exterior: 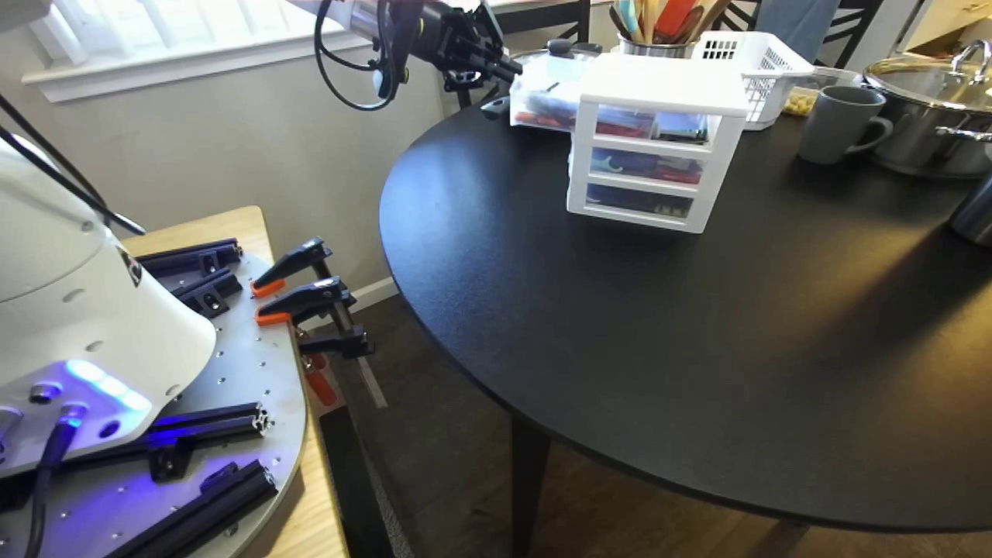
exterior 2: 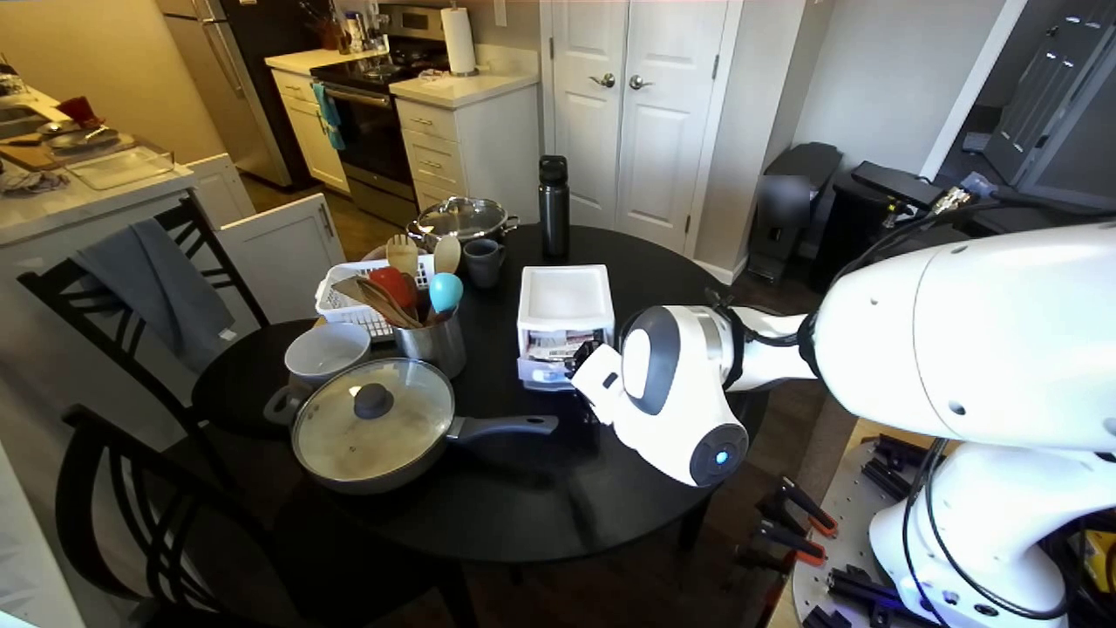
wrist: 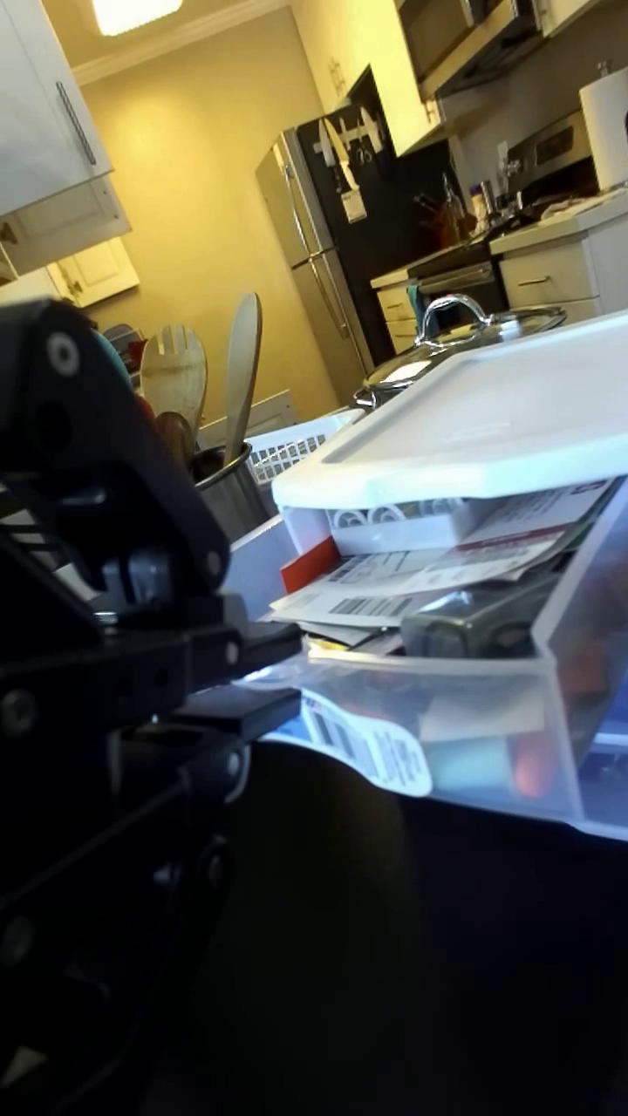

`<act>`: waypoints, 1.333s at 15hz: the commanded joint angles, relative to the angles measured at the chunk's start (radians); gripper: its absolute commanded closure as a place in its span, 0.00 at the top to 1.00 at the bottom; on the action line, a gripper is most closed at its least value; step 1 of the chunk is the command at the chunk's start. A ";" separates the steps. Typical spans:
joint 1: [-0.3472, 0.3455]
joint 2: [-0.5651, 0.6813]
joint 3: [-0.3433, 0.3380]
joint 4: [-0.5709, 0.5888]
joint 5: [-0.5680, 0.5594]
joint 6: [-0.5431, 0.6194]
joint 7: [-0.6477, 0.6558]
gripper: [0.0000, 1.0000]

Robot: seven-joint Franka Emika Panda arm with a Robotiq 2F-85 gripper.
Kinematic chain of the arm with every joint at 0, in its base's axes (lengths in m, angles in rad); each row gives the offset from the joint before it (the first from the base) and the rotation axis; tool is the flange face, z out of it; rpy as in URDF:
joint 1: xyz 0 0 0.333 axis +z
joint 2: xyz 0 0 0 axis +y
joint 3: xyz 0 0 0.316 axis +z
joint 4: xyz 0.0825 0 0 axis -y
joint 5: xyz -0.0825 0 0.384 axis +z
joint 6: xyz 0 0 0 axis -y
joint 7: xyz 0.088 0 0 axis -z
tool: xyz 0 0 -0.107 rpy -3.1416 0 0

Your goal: Pull the top drawer of the small cabinet on the table

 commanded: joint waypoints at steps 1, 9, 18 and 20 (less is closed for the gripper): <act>0.039 -0.030 -0.001 -0.024 0.053 -0.019 -0.048 0.03; 0.077 -0.057 0.006 -0.041 0.105 0.002 -0.121 0.03; 0.151 -0.026 -0.030 -0.063 0.220 0.058 -0.169 0.03; 0.152 -0.020 -0.035 -0.066 0.241 0.065 -0.183 0.03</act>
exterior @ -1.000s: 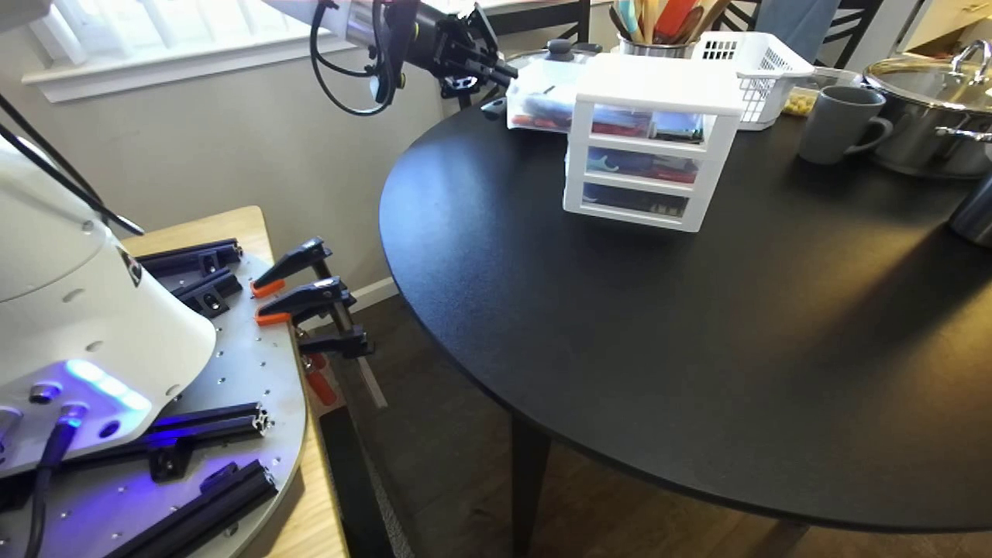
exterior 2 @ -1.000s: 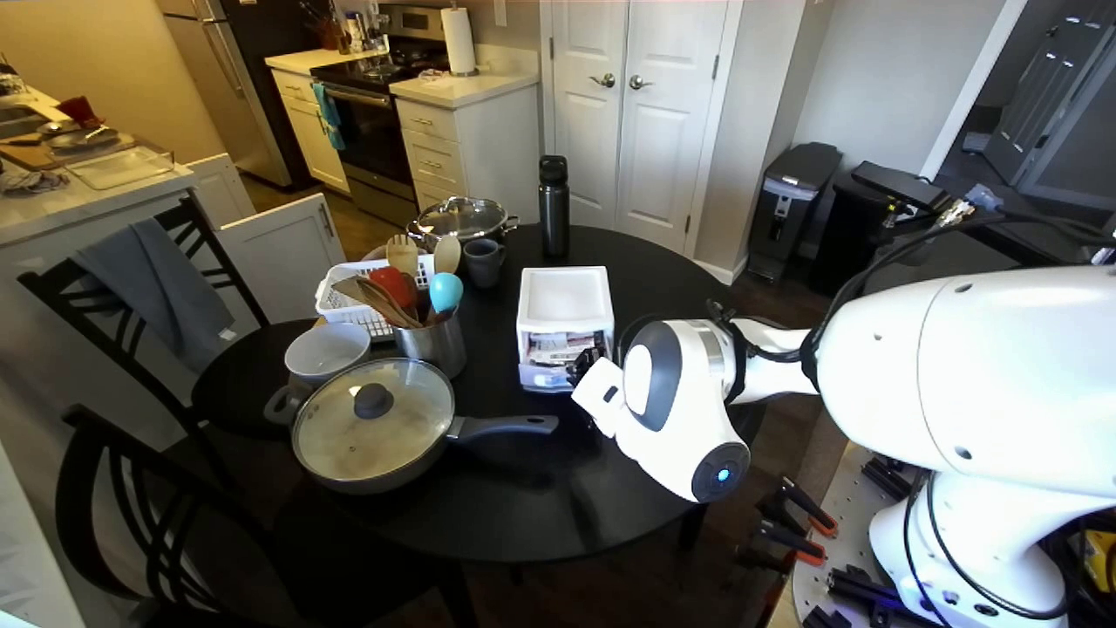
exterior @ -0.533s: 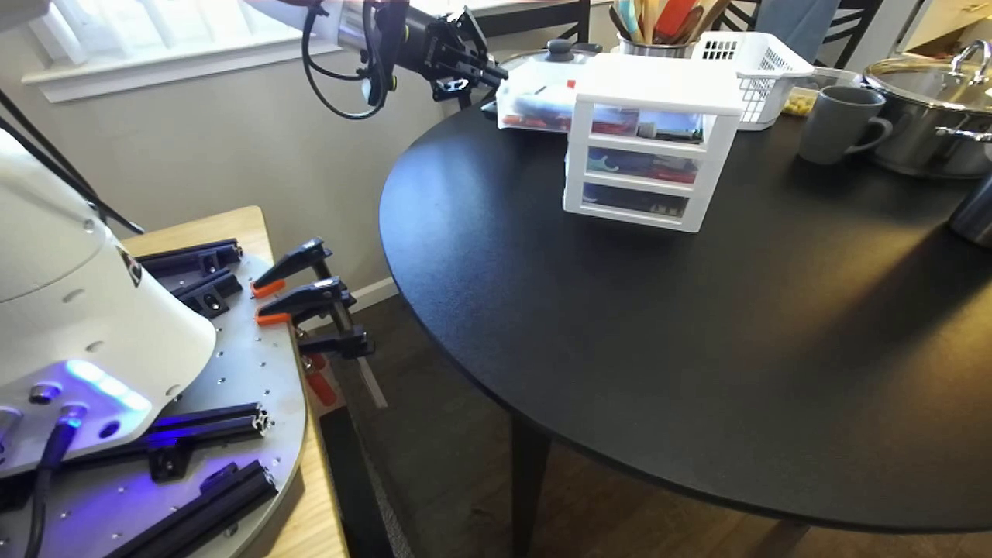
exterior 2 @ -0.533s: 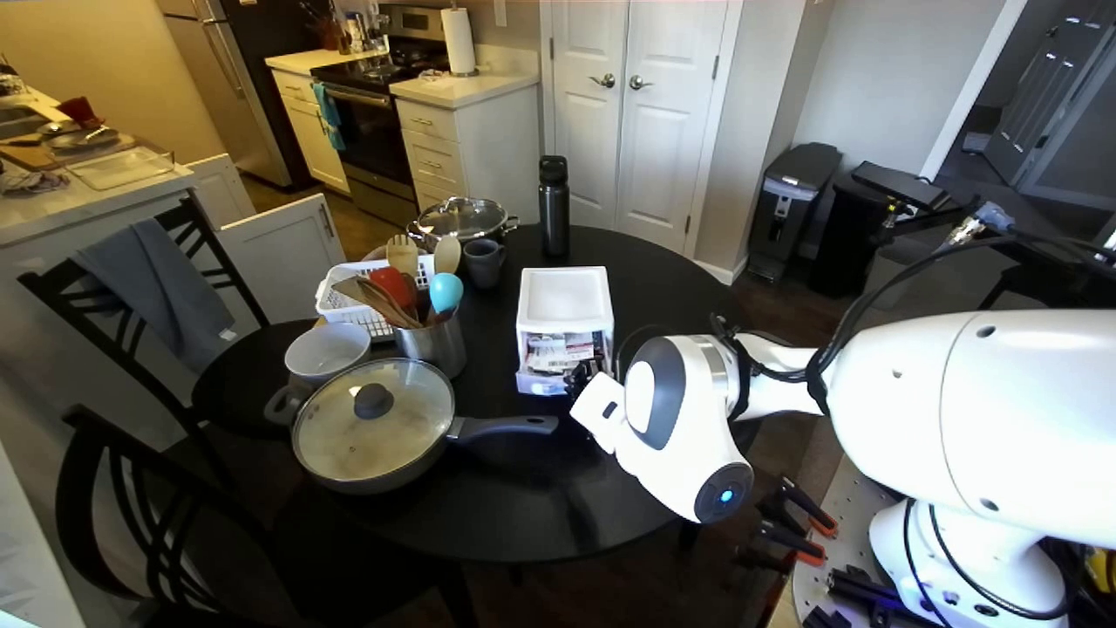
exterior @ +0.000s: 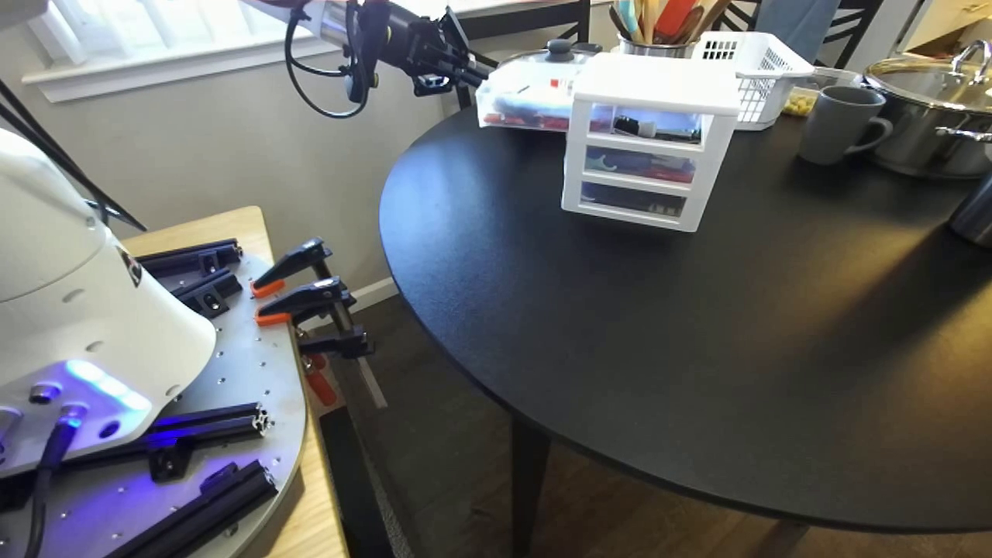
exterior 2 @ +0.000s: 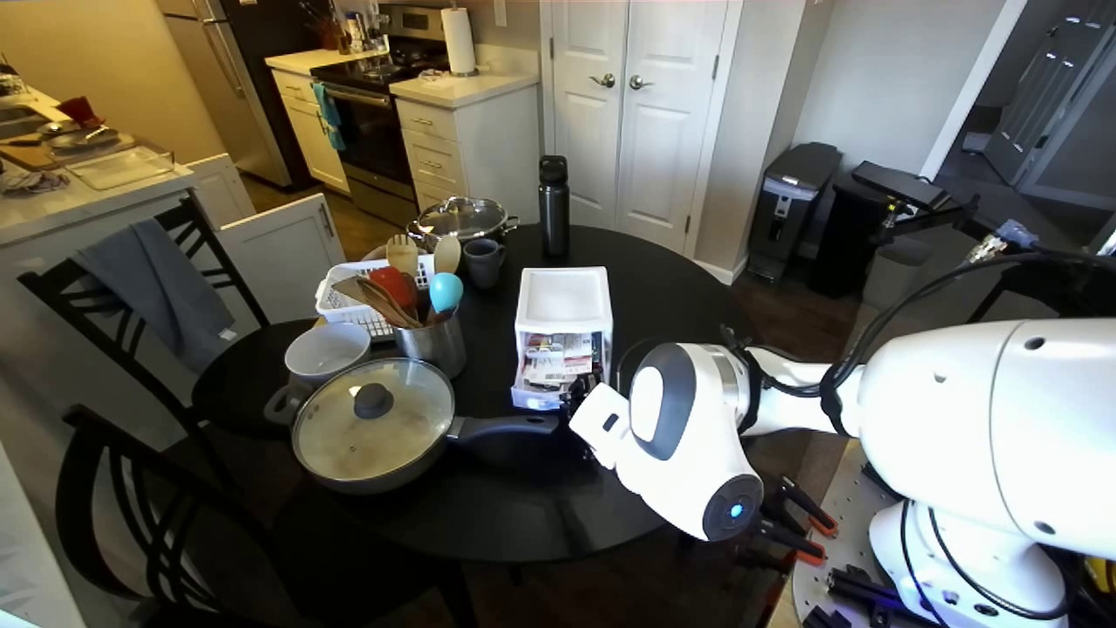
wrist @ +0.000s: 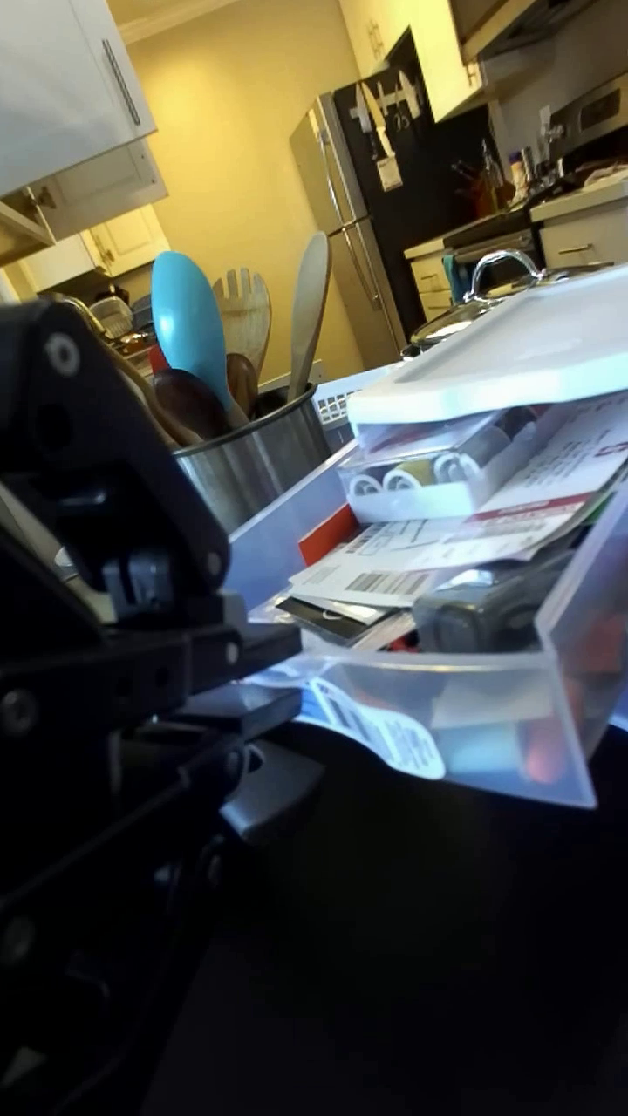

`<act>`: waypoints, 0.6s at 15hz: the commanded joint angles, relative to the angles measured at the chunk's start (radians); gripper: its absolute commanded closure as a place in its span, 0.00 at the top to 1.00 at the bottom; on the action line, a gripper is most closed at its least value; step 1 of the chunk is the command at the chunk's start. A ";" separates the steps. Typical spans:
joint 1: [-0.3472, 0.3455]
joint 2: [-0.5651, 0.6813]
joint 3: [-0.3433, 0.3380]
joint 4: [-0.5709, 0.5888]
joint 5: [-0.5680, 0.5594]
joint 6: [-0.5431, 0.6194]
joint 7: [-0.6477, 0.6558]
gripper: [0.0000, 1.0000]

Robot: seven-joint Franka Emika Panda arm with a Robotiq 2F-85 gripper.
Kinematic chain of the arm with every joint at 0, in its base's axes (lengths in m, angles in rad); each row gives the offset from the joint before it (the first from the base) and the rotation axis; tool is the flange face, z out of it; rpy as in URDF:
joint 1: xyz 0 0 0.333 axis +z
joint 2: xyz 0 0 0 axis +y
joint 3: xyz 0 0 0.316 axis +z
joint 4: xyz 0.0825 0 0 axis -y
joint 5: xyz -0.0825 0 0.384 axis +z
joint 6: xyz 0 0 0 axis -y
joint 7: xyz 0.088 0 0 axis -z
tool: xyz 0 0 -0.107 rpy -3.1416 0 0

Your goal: Pull the top drawer of the small cabinet on the table

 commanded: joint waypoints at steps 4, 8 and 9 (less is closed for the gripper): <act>0.031 0.090 -0.063 -0.033 0.076 0.057 -0.095 0.03; 0.036 0.122 -0.086 -0.035 0.115 0.074 -0.126 0.37; 0.039 0.131 -0.094 -0.036 0.122 0.074 -0.133 0.41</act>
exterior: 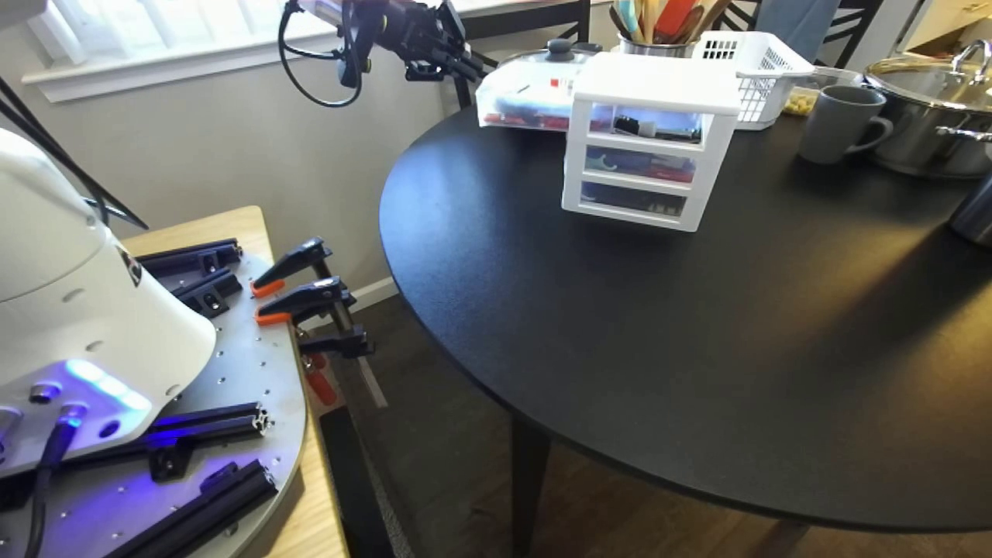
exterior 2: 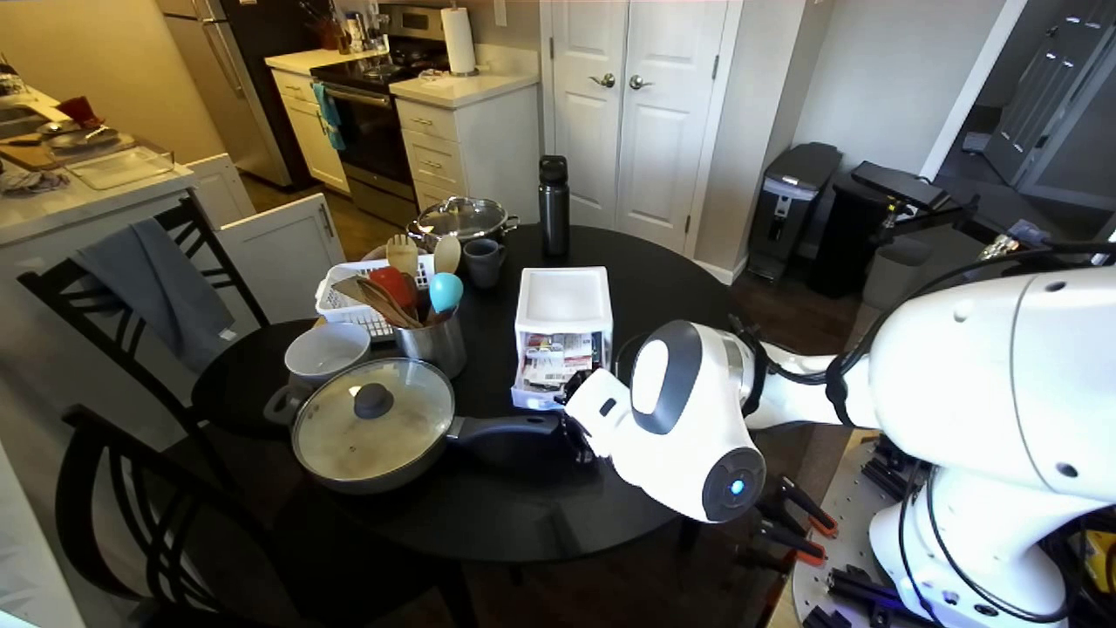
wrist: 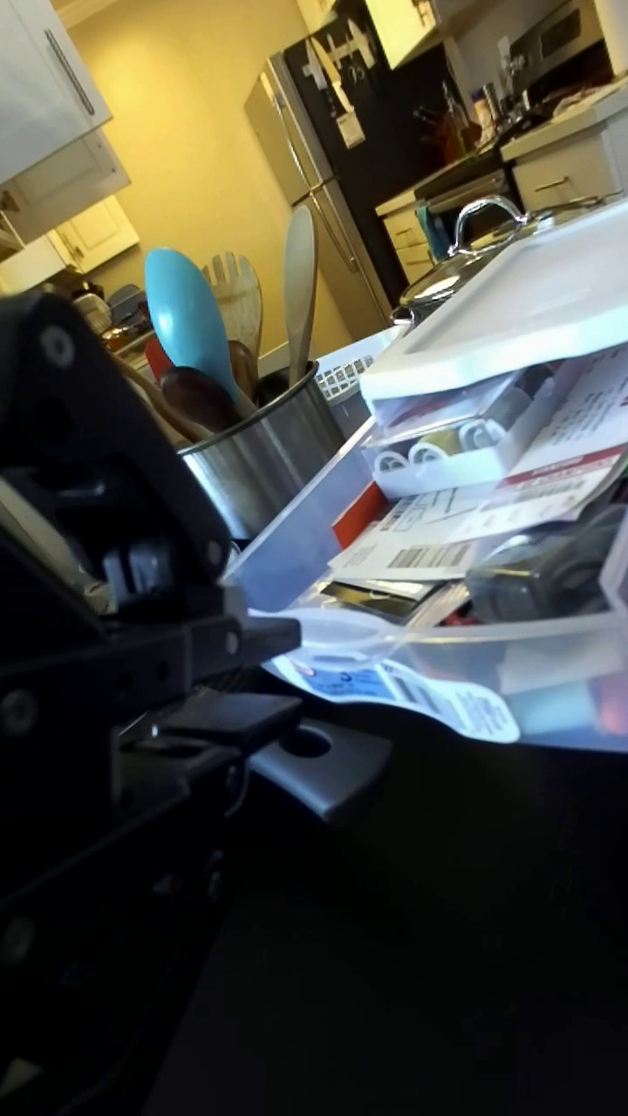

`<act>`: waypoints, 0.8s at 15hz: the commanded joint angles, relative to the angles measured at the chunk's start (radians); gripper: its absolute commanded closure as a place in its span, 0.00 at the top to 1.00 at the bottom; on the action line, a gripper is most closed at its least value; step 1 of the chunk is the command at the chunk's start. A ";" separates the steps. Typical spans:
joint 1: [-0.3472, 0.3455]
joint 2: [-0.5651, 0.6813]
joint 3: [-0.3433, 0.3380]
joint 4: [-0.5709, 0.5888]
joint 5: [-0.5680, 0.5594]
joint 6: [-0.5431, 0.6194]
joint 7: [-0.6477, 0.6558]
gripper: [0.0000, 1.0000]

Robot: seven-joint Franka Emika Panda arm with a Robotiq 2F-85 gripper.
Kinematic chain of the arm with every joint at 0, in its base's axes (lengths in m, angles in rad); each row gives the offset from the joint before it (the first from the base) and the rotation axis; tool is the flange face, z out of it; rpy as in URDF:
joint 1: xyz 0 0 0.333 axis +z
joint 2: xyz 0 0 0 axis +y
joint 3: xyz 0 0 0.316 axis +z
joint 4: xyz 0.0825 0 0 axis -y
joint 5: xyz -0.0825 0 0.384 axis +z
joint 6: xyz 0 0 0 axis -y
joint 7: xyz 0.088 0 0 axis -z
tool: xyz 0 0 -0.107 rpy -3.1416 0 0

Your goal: Pull the top drawer of the small cabinet on the table

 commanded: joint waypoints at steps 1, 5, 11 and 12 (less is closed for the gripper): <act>0.023 0.084 -0.047 -0.036 0.056 0.010 -0.103 0.48; 0.068 0.175 -0.124 -0.068 0.104 0.006 -0.204 0.73; 0.229 0.443 -0.429 -0.123 0.281 -0.006 -0.521 1.00; 0.262 0.472 -0.496 -0.123 0.312 0.007 -0.570 1.00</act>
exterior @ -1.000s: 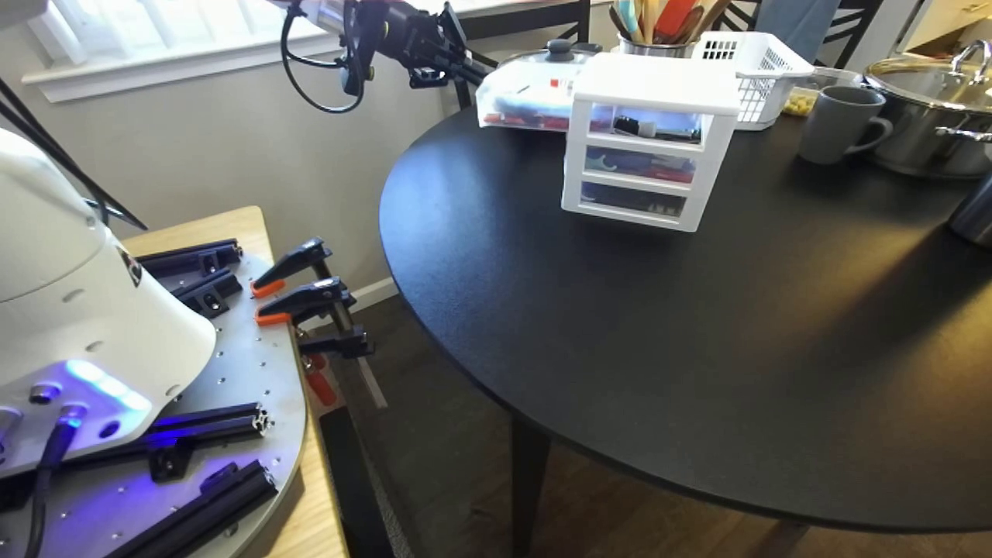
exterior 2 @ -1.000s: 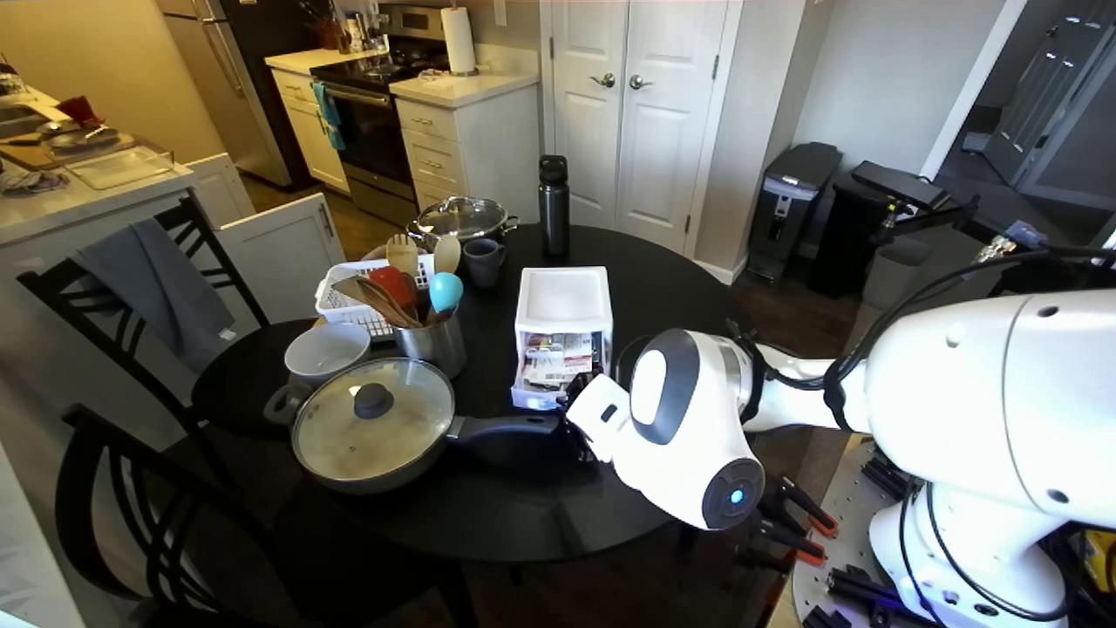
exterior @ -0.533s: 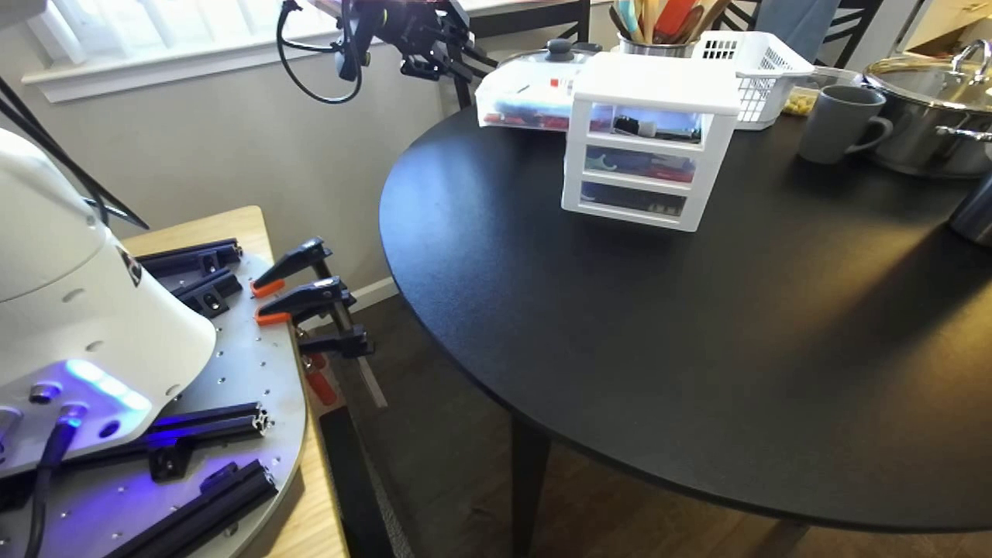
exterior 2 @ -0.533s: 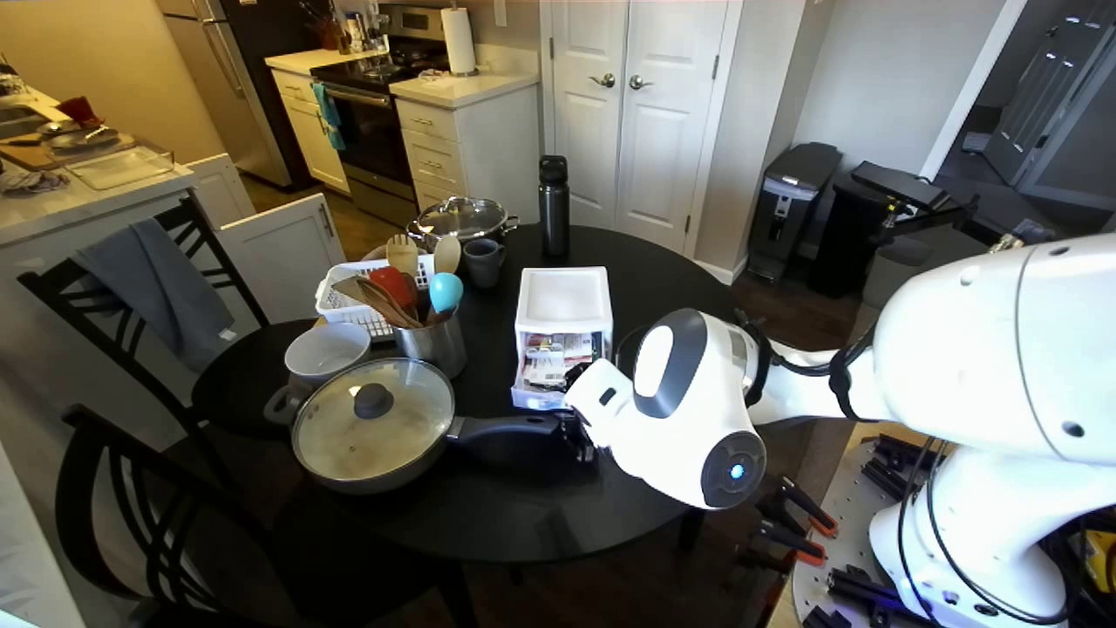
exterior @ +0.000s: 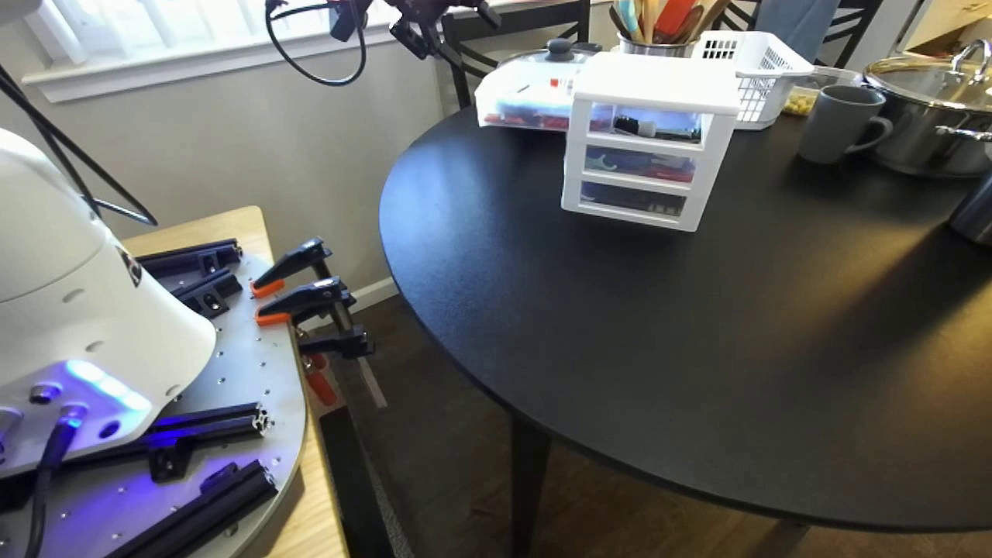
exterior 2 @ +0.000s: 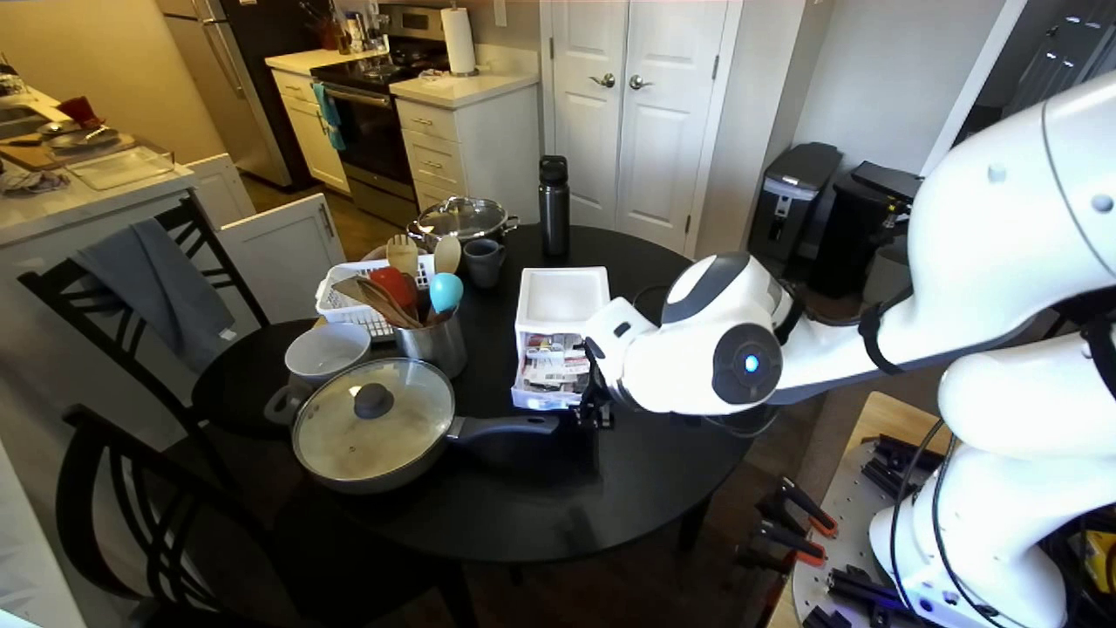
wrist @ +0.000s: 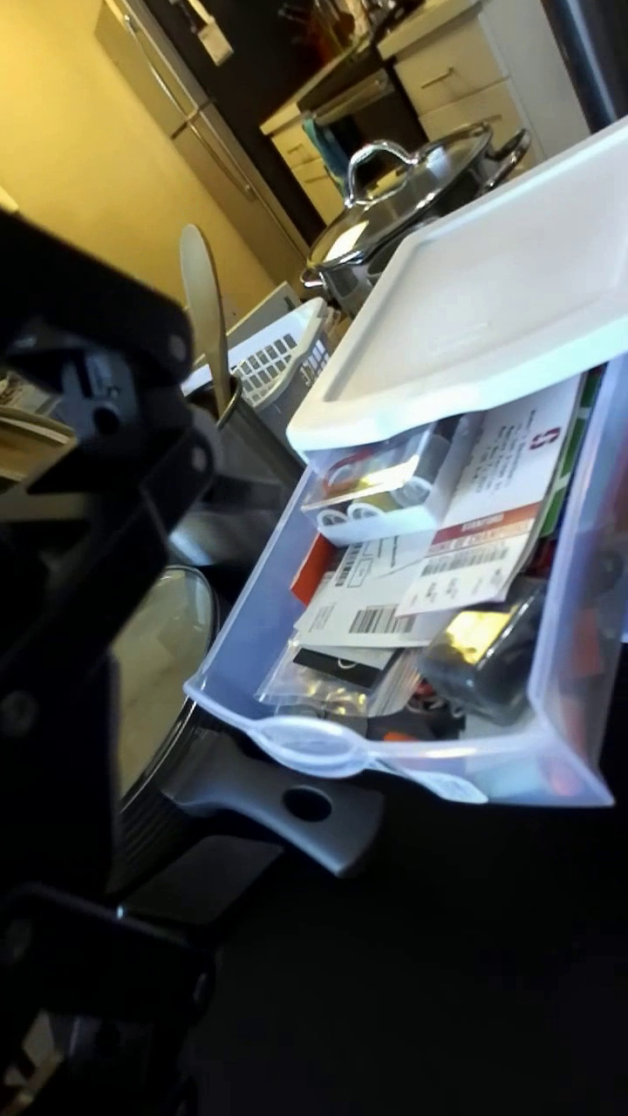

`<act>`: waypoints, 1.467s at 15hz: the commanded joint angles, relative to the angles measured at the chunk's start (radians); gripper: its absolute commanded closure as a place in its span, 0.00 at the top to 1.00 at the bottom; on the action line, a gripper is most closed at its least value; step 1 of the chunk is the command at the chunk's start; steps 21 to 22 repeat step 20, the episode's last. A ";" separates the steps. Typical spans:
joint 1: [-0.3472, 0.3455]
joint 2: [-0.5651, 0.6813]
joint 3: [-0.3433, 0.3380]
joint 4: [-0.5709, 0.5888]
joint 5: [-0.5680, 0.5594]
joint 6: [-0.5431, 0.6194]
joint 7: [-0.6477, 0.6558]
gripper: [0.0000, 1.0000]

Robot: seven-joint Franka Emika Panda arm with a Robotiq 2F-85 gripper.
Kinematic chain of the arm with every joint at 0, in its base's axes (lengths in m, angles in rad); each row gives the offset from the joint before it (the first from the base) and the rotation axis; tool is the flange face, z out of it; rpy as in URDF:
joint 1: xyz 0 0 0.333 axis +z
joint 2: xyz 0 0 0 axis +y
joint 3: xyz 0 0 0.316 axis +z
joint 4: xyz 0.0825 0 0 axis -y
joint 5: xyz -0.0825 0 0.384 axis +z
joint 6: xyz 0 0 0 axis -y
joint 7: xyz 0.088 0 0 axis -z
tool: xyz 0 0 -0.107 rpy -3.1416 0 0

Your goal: Pull the top drawer of the small cabinet on the table

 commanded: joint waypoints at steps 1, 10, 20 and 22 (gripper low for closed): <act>0.146 0.213 -0.244 -0.026 0.127 0.004 -0.243 1.00; 0.544 0.454 -0.609 -0.010 0.813 0.041 -0.718 1.00; 0.530 0.431 -0.588 -0.012 0.803 0.013 -0.685 1.00; 0.530 0.431 -0.588 -0.012 0.803 0.013 -0.685 1.00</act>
